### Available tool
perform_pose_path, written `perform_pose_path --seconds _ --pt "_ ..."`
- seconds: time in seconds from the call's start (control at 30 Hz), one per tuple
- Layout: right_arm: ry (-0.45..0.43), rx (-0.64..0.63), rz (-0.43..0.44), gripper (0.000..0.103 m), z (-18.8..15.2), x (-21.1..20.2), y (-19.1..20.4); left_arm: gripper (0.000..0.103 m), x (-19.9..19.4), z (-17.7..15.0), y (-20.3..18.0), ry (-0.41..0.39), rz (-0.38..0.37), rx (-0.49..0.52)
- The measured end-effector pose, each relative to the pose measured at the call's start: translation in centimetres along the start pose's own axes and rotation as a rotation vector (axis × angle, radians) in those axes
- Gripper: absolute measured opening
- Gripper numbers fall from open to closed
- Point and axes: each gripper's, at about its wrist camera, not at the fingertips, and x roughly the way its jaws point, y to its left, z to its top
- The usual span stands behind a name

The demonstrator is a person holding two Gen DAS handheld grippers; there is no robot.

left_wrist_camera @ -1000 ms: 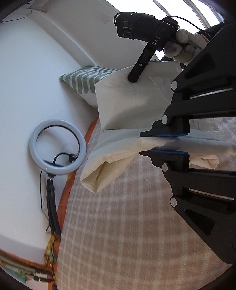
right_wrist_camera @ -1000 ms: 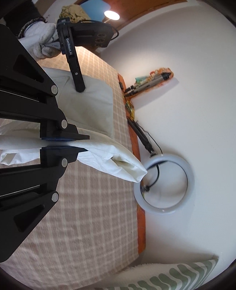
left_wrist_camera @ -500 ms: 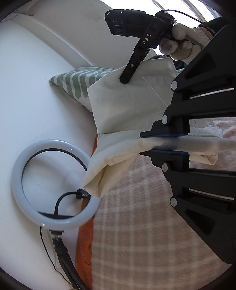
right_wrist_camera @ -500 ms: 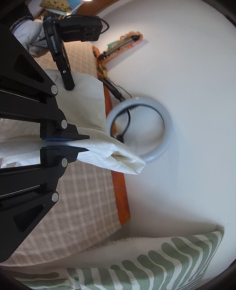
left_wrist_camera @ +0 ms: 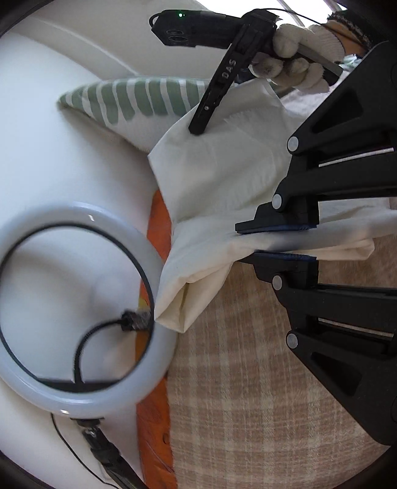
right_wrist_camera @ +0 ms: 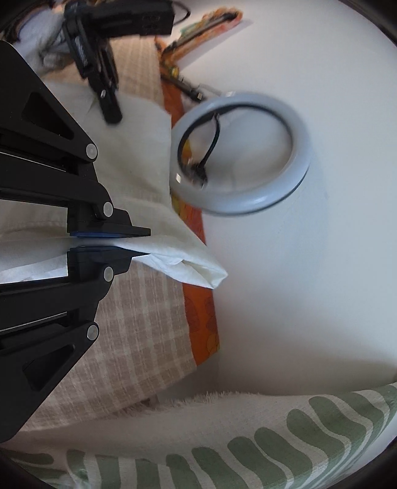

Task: Fold small clothes

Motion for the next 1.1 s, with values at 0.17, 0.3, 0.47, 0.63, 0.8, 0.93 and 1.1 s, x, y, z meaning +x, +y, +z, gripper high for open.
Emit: perform_pose_path --seconds 0.17,0.3,0.47,0.63,0.8,0.93,1.1 --pt "0.105 -0.062 -0.223 0.004 -0.9 3.5 -0.7 0.025 1.6 -0.9 1.7 0.06 0.182 -0.003" --pt "0.181 -0.056 -0.305 0.011 -1.9 5.8 -1.4 0.036 2.0 -1.2 1.8 0.069 0.233 0.024" --pt "0.179 -0.048 -0.33 0.012 -2.0 6.0 -1.6 0.036 0.9 -1.0 1.8 0.056 0.221 0.034" --pt "0.119 -0.015 -0.32 0.022 -0.6 3.4 -1.5 0.036 -1.2 -1.3 1.2 0.033 0.208 0.052" --pt "0.07 -0.027 -0.311 0.022 0.6 -0.5 -0.1 0.036 -4.8 -1.5 -0.3 -0.005 0.2 0.077" --pt "0.031 -0.037 -0.305 0.022 1.2 -4.0 1.7 0.036 -8.8 -1.6 -2.3 -0.048 0.186 0.116" --pt "-0.023 -0.036 -0.295 0.022 1.3 -8.8 4.1 0.036 -15.2 -2.2 -4.7 -0.123 0.192 0.174"
